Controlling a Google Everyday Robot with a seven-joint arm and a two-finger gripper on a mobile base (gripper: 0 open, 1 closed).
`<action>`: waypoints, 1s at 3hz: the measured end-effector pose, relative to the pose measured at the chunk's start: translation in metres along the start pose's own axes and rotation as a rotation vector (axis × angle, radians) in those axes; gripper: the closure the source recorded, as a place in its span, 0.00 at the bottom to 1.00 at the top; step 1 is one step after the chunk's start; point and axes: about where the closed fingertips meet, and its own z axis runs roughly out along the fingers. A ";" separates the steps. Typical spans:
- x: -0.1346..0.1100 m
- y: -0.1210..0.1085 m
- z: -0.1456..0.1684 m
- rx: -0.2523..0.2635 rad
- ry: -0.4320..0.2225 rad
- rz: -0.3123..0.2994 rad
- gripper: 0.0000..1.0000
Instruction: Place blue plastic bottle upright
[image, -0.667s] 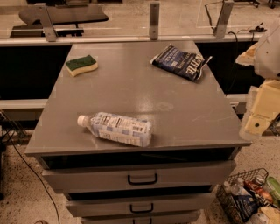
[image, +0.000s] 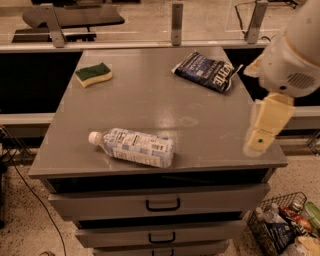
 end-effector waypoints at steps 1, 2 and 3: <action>-0.054 -0.002 0.041 -0.026 -0.025 -0.017 0.00; -0.100 -0.001 0.079 -0.066 -0.006 -0.004 0.00; -0.132 0.005 0.105 -0.118 0.023 0.023 0.00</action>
Offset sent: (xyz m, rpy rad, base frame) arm 0.0650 0.1718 -0.0813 0.0048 0.1295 0.0045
